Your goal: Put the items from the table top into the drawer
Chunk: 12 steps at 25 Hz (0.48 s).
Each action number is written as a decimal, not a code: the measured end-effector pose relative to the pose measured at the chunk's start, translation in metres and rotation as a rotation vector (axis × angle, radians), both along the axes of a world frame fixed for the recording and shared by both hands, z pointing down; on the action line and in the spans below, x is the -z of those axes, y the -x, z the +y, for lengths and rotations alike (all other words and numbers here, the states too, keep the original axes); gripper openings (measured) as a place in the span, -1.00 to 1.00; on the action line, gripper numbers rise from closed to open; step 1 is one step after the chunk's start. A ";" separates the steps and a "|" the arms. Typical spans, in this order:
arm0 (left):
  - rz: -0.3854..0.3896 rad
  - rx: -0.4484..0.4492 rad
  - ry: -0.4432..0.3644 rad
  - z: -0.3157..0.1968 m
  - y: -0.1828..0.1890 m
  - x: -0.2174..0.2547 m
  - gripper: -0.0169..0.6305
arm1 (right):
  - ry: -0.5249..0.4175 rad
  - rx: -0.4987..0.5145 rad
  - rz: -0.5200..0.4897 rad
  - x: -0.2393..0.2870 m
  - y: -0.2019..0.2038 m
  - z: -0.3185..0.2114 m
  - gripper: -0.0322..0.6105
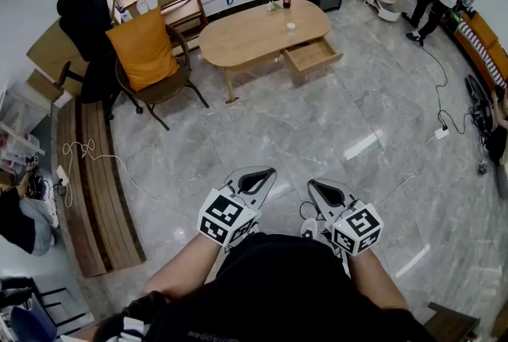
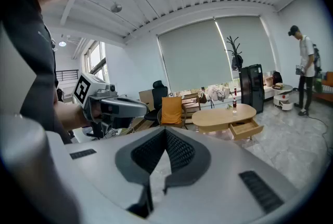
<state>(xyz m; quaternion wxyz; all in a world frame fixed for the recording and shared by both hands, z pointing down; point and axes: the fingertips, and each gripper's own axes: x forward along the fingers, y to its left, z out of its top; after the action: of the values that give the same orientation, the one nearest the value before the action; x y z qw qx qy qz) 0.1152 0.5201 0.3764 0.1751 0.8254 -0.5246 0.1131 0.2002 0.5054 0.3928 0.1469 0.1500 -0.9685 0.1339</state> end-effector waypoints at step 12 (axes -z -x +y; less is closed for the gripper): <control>0.012 -0.004 -0.008 0.006 0.012 0.000 -0.94 | -0.007 -0.001 0.007 -0.001 0.012 0.008 -0.89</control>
<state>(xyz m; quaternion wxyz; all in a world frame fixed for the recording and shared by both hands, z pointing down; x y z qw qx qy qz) 0.1037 0.5263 0.3760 0.1750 0.8279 -0.5221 0.1065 0.1879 0.5129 0.3937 0.1499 0.1516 -0.9683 0.1302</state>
